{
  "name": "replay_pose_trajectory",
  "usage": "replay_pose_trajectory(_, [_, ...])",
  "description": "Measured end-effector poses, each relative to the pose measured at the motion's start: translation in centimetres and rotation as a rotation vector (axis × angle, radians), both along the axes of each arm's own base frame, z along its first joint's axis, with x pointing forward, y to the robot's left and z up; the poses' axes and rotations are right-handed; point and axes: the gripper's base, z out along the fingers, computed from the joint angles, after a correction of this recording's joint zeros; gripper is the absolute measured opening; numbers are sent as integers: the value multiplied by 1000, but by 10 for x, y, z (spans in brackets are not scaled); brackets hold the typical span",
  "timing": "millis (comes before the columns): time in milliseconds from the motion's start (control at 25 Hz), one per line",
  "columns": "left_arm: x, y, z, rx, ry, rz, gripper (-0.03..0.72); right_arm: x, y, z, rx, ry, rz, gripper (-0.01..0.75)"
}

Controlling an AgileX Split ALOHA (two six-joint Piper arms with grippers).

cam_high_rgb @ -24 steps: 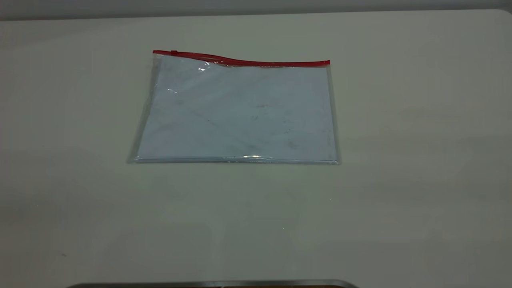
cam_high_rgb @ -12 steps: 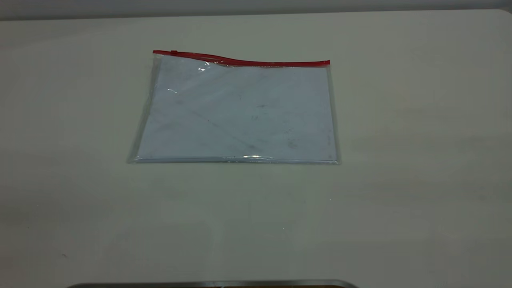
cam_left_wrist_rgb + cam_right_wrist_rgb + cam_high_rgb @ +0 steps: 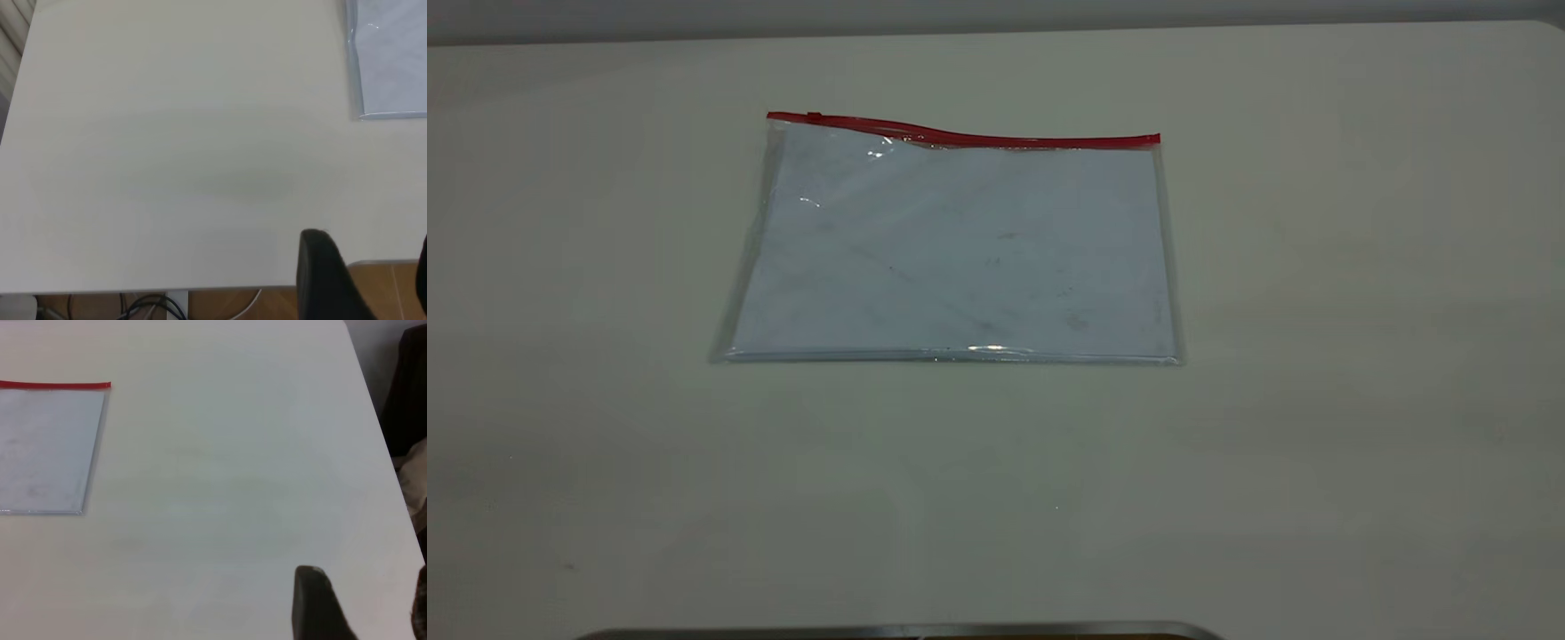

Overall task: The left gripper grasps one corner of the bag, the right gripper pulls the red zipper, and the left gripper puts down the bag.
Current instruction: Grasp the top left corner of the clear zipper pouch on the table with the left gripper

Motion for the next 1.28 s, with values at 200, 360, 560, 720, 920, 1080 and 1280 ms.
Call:
replay_pose_trajectory(200, [0,-2,0,-18,-1,-19,397,0,0,0,0,0,0,387])
replay_pose_trajectory(360, [0,-7,0,-64,-5,-50,397,0,0,0,0,0,0,387])
replay_pose_trajectory(560, [0,-10,2,-91,-14,-69,397,0,3,3,29,-21,19,387])
replay_pose_trajectory(720, [2,-9,15,-96,-46,-65,397,20,10,23,73,-81,81,387])
replay_pose_trajectory(920, [39,-7,28,-124,73,-41,397,85,19,30,133,1,161,387])
replay_pose_trajectory(1080, [94,-2,34,-131,146,-24,407,138,26,19,131,64,247,391])
replay_pose_trajectory(1280, [171,2,17,-122,281,-67,465,207,37,8,95,113,414,428])
